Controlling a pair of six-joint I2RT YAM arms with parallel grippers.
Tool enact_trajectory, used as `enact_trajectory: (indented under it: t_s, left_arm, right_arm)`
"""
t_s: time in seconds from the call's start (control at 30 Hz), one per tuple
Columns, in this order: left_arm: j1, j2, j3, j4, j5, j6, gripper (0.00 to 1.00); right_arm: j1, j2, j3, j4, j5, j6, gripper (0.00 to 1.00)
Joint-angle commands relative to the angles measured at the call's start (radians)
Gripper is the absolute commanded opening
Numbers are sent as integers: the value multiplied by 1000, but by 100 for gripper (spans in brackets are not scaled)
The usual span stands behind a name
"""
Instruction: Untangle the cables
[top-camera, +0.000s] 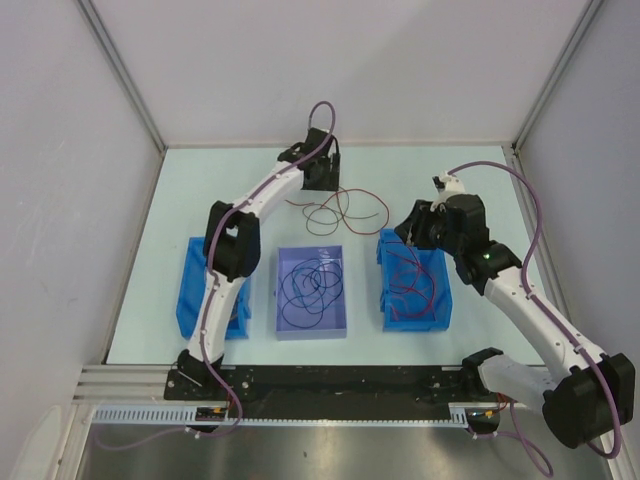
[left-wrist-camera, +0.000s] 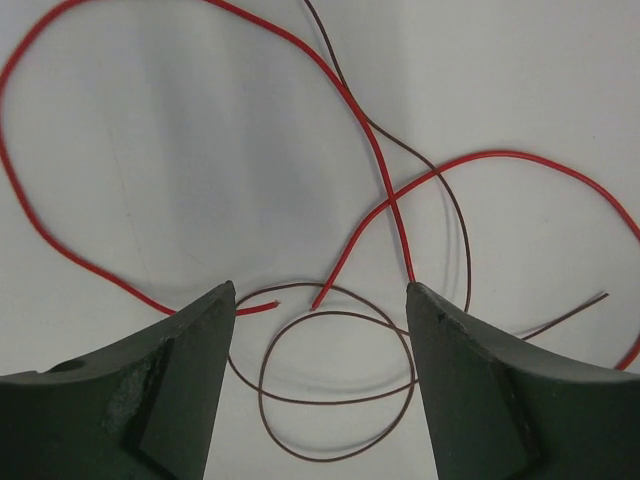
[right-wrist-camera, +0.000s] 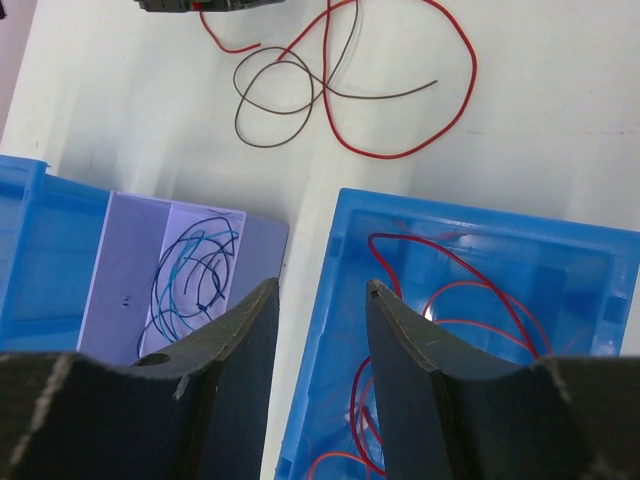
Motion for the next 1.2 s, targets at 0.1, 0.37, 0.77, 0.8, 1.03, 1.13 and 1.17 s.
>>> enact_trajectory:
  t_s: [0.1, 0.37, 0.77, 0.8, 1.03, 1.13, 1.17]
  left_arm:
    - [-2, 57, 56, 90, 111, -16, 72]
    - [-8, 121, 108, 113, 177, -20, 69]
    - [-25, 213, 207, 26, 93, 55, 57]
    - [-26, 213, 207, 20, 57, 61, 54]
    - [-28, 224, 208, -38, -79, 110, 18]
    - [-22, 222, 205, -57, -153, 128, 6]
    - [-8, 213, 201, -66, -167, 133, 4]
  right_arm:
    - [-6, 1, 50, -3, 9, -28, 45]
    - [-9, 2, 50, -14, 17, -33, 44]
    - [-23, -4, 50, -28, 20, -42, 44]
    - [-23, -2, 50, -27, 22, -42, 43]
    - [-26, 8, 50, -11, 2, -30, 43]
    - [-27, 13, 50, 0, -7, -24, 43]
    - [-29, 13, 50, 1, -10, -20, 43]
